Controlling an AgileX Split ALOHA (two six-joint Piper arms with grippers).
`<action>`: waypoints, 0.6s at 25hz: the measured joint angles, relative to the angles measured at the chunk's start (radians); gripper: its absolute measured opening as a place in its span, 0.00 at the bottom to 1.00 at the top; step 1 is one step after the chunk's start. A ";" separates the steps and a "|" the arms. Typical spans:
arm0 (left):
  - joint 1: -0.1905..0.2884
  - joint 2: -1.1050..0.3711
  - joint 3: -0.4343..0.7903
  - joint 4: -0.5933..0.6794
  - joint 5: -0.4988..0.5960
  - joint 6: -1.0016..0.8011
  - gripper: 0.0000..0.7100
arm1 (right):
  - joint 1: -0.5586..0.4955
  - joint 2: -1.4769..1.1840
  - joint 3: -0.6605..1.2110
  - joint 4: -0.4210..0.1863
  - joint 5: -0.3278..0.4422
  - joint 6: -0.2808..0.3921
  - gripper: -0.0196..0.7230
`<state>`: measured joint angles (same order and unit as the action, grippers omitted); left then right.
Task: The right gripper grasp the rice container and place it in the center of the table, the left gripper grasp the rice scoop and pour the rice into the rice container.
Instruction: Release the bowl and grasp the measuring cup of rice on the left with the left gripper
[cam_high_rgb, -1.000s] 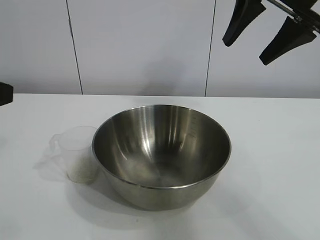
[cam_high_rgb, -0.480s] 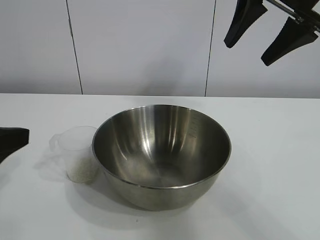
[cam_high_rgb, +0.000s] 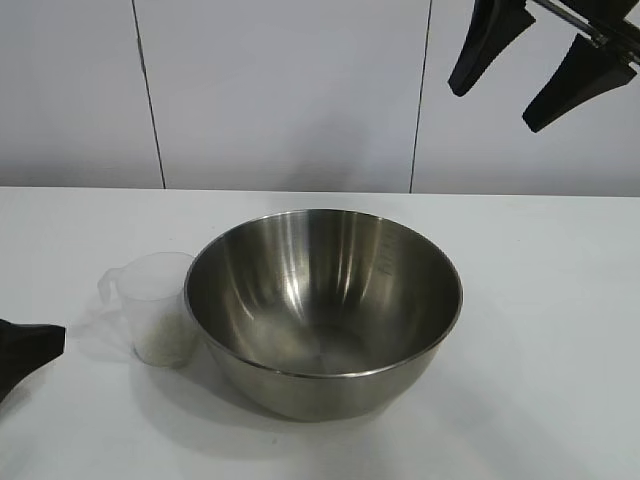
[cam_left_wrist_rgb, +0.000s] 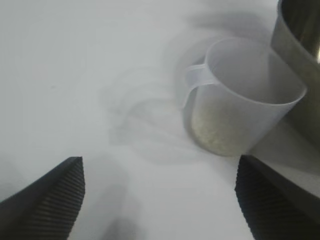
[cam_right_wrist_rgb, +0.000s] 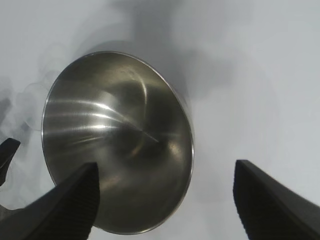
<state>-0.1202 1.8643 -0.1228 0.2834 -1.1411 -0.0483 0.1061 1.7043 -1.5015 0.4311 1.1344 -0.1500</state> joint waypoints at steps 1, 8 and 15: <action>0.002 0.008 -0.007 0.008 -0.001 0.007 0.84 | 0.000 0.000 0.000 0.000 0.000 0.000 0.72; 0.004 0.104 -0.079 0.018 -0.011 0.016 0.84 | 0.000 0.000 0.000 0.000 0.000 0.000 0.72; 0.004 0.170 -0.153 0.036 -0.012 0.017 0.84 | 0.000 0.000 0.000 0.000 0.000 0.000 0.72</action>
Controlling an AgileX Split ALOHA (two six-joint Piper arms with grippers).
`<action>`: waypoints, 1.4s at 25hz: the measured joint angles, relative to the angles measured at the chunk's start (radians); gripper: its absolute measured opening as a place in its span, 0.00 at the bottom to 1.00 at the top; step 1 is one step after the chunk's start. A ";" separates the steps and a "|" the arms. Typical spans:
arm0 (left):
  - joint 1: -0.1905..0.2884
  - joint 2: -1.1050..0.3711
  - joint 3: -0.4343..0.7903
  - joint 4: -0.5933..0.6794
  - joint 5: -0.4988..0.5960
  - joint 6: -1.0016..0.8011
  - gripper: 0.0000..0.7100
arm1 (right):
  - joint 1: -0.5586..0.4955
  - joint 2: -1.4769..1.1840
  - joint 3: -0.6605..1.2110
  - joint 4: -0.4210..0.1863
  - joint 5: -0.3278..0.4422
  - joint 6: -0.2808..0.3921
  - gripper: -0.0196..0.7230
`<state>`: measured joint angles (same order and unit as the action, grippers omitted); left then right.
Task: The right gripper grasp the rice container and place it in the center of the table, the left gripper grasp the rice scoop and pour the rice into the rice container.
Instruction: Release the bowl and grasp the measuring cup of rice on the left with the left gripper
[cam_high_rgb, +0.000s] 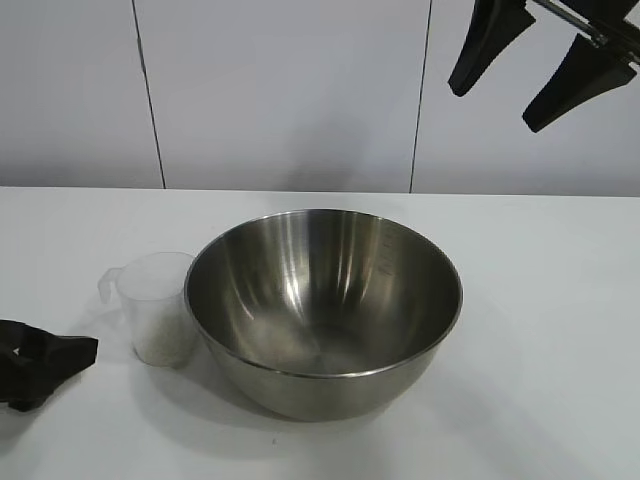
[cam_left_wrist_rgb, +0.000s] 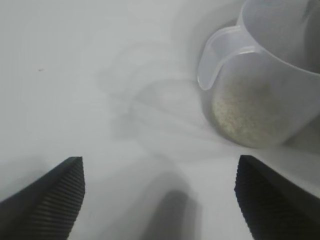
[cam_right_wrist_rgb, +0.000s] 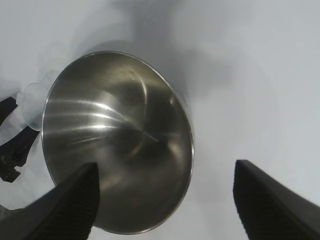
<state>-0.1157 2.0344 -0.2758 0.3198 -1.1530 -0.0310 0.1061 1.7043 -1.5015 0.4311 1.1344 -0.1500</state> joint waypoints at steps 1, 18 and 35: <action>0.000 0.001 -0.012 0.001 0.001 0.000 0.84 | 0.000 0.000 0.000 0.000 0.000 0.000 0.72; 0.000 0.001 -0.076 0.008 0.000 -0.011 0.84 | 0.000 0.000 0.000 0.000 0.000 0.000 0.72; 0.000 0.084 -0.141 0.052 0.002 -0.088 0.80 | 0.000 0.000 0.000 0.000 0.000 0.000 0.72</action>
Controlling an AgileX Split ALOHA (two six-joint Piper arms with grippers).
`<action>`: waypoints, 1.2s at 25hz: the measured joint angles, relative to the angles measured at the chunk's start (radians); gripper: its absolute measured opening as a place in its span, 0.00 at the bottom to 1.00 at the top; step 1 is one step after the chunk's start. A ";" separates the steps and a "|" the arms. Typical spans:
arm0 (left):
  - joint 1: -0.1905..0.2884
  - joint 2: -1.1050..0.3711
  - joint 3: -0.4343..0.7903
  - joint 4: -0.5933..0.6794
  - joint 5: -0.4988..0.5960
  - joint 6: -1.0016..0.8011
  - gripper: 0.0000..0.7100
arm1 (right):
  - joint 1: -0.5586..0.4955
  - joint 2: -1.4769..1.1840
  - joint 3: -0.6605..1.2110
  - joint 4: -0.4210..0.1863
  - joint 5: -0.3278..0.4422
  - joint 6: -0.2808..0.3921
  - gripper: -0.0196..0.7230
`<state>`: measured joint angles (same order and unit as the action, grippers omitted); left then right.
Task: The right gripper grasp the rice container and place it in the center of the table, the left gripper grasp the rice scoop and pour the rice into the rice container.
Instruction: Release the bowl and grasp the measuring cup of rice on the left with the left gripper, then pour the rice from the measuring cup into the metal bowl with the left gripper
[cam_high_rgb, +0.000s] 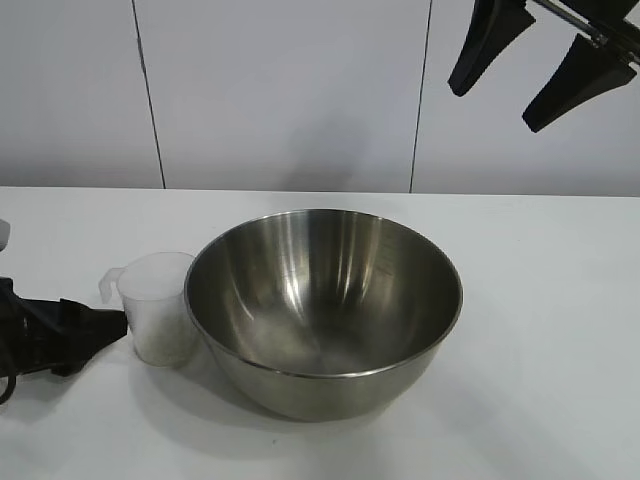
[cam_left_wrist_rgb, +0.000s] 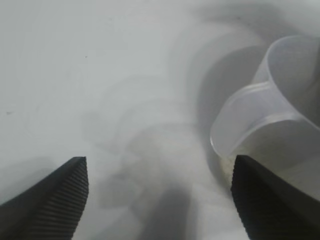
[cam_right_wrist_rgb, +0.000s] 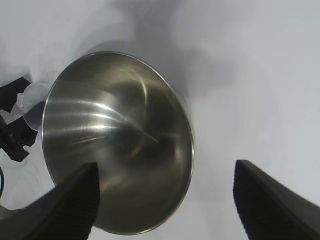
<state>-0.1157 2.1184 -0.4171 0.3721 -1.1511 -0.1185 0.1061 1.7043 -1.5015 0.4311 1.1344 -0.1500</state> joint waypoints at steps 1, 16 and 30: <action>0.000 0.000 -0.010 0.000 -0.001 -0.001 0.80 | 0.000 0.000 0.000 0.000 -0.001 0.000 0.72; 0.000 -0.045 -0.063 0.008 0.000 -0.087 0.12 | 0.000 0.000 0.000 0.000 -0.020 0.000 0.72; 0.000 -0.225 -0.063 0.070 0.001 -0.081 0.01 | 0.000 0.000 0.000 0.000 -0.035 0.000 0.72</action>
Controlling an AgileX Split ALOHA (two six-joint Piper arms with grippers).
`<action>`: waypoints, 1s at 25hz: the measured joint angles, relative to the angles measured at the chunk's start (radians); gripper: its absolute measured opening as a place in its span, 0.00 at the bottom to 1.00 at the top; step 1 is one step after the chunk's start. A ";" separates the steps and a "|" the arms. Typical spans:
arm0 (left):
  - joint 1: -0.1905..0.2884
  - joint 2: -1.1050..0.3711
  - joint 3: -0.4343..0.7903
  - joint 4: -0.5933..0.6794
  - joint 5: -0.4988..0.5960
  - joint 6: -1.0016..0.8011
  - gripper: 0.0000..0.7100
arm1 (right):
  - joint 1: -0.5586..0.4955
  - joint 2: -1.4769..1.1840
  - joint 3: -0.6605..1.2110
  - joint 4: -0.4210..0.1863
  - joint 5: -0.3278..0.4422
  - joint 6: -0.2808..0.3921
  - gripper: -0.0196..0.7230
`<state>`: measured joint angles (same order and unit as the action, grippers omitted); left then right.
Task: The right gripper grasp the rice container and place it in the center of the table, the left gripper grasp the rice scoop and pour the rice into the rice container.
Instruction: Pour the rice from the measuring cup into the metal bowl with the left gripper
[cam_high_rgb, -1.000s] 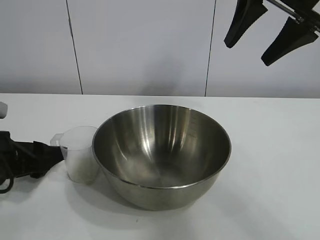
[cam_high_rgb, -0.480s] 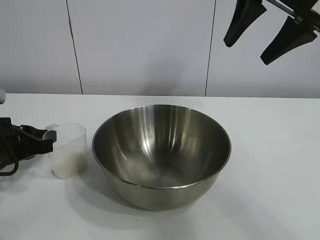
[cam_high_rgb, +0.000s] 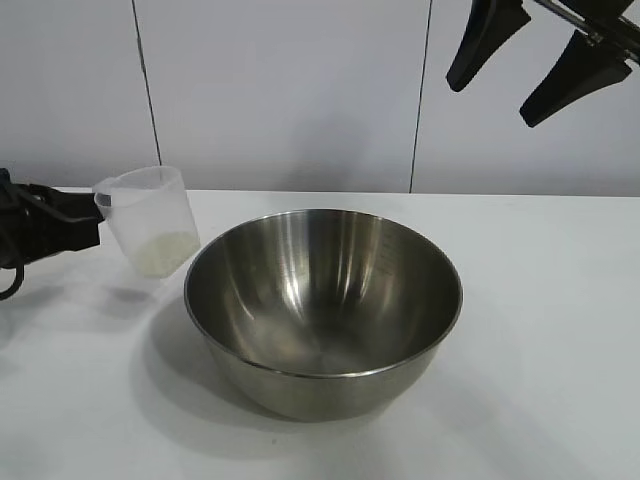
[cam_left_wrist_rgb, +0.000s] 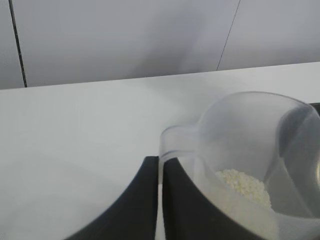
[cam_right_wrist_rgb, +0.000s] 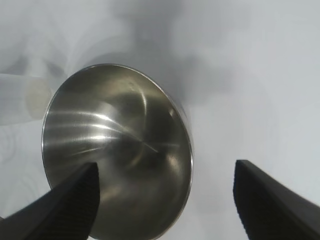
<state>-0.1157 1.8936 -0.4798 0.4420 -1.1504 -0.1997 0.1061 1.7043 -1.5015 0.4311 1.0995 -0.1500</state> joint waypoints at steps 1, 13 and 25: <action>0.000 -0.013 0.000 0.013 0.000 0.000 0.01 | 0.000 0.000 0.000 0.000 0.000 0.000 0.72; -0.062 -0.333 0.002 0.223 0.163 -0.008 0.01 | 0.000 0.000 0.000 0.000 0.000 0.000 0.72; -0.498 -0.262 -0.155 -0.301 0.499 0.705 0.01 | 0.000 0.000 0.000 0.000 -0.003 -0.005 0.72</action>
<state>-0.6138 1.6315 -0.6344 0.1409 -0.6517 0.5051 0.1061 1.7043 -1.5015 0.4311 1.0961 -0.1545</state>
